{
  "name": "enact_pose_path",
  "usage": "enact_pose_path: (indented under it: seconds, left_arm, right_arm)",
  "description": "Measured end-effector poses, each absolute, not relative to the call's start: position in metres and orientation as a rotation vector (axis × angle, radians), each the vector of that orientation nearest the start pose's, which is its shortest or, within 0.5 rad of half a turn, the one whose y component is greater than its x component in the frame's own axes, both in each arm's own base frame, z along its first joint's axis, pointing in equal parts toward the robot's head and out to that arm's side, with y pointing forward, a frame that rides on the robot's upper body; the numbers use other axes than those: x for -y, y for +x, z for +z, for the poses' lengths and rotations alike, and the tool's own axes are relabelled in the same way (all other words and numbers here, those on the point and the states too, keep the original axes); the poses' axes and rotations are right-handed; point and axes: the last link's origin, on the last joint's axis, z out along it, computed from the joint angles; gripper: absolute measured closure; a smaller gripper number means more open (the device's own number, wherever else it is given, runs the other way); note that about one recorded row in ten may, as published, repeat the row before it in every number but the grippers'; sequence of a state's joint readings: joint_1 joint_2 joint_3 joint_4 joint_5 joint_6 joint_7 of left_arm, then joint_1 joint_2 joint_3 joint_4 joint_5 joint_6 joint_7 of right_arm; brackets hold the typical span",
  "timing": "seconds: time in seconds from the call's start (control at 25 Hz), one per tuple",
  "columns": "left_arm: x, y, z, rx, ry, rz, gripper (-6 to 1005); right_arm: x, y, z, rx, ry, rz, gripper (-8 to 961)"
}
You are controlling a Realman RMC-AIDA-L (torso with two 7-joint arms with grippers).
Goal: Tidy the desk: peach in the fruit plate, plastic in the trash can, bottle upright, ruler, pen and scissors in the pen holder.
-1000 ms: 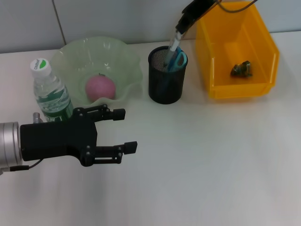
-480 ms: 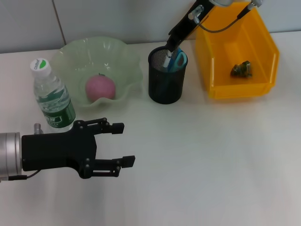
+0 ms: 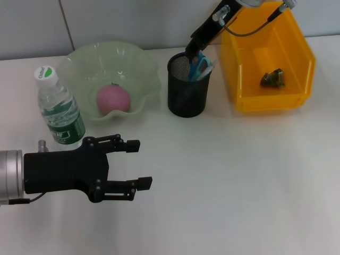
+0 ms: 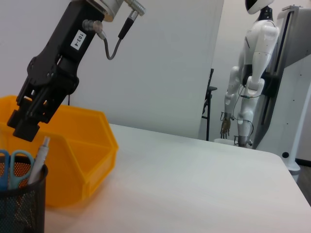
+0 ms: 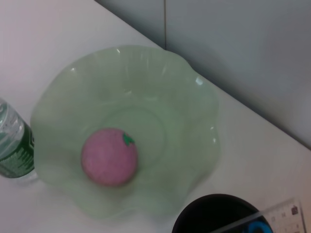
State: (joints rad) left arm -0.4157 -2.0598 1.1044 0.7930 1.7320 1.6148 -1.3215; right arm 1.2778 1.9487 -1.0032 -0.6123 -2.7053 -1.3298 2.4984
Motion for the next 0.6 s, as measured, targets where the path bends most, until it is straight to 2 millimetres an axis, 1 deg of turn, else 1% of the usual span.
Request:
enact_pose_path:
  seconds: [0.32,0.44,0.52,0.6]
  left_arm:
    - [-0.299,-0.234,-0.014,0.318,-2.941,-0.753,167]
    - [-0.299,-0.235,-0.013,0.316,-2.942,-0.749,167]
    - [-0.299,-0.235,-0.013,0.316,-2.942,-0.749,167]
    - [-0.299,-0.236,-0.012,0.316,-2.943,-0.747,167]
  right_arm:
    - [-0.477,0.076,0.020,-0.847,-2.535,-0.332,351]
    - [-0.472,0.071,0.027,-0.814,-2.533,-0.245,311]
    - [-0.460,0.066,0.039,-0.777,-2.541,-0.106,284]
    - [-0.445,0.066,0.049,-0.745,-2.555,0.021,257]
